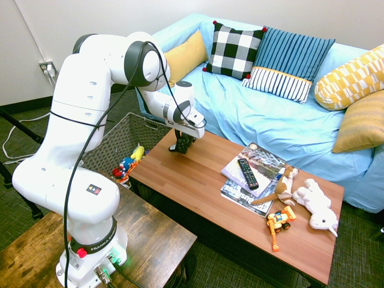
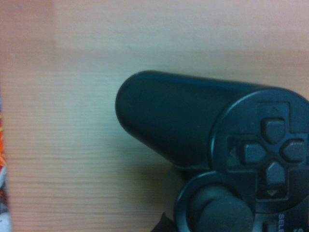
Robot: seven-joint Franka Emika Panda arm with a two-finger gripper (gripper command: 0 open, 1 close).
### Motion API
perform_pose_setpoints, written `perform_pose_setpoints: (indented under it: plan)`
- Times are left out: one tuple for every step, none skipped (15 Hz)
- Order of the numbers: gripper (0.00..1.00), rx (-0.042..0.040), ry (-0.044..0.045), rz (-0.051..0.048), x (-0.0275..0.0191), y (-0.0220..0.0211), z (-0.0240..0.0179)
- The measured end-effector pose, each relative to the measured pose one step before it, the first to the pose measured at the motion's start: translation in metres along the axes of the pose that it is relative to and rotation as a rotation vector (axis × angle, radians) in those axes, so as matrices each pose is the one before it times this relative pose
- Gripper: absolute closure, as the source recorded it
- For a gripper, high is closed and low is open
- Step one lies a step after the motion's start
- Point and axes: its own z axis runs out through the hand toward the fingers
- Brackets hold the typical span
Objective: Put the gamepad in the basket
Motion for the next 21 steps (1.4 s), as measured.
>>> perform_pose_setpoints:
  plan:
    - [1.00, 0.00971, 0.00593, -0.01468, -0.00802, -0.01112, -0.01557]
    - [1.00, 0.00709, 0.00907, -0.01686, -0.01259, -0.01432, -0.01469]
    - [1.00, 0.00675, 0.00886, -0.01440, -0.01667, -0.01647, -0.01274]
    - [1.00, 0.00302, 0.00449, -0.01533, -0.02000, -0.01700, -0.00988]
    - [1.00, 0.00362, 0.00363, -0.02005, -0.02233, -0.01740, -0.00735]
    - [1.00, 0.00435, 0.00129, -0.01918, -0.02269, -0.01710, -0.00492]
    - [1.00, 0.00400, -0.00291, -0.01984, -0.02472, -0.01713, -0.00210]
    - [1.00, 0.00244, -0.00192, -0.01779, -0.02308, -0.01513, -0.00073]
    - [1.00, -0.00087, -0.00170, -0.01655, -0.02041, -0.01288, 0.00265]
    - [1.00, -0.00602, -0.00687, -0.01432, -0.01944, -0.01041, 0.00785]
    - [1.00, -0.00900, -0.01287, -0.01067, -0.01741, -0.00917, 0.01254]
    - [1.00, -0.00917, -0.01107, -0.00719, -0.01204, -0.00677, 0.01424]
    - [1.00, 0.00096, -0.00112, 0.00374, 0.00272, -0.00976, 0.01453]
    - [1.00, -0.00021, -0.00024, 0.00020, 0.00056, -0.00036, 0.00099]
    - [1.00, -0.00632, -0.00380, 0.00037, -0.00005, 0.00051, 0.00613]
    - [1.00, -0.00400, -0.00587, -0.00065, -0.00183, -0.00030, 0.01040]
    - [1.00, 0.00279, -0.00759, -0.00133, -0.00379, -0.00211, 0.01339]
    - [1.00, 0.00567, -0.01133, 0.00340, -0.00529, -0.00167, 0.01669]
    - [1.00, 0.00671, -0.01182, 0.00907, -0.00494, -0.00120, 0.01659]
    - [1.00, 0.00329, -0.00904, 0.01084, -0.00368, -0.00016, 0.01672]
    - [1.00, -0.00291, -0.00536, 0.00810, -0.00333, 0.00057, 0.01726]
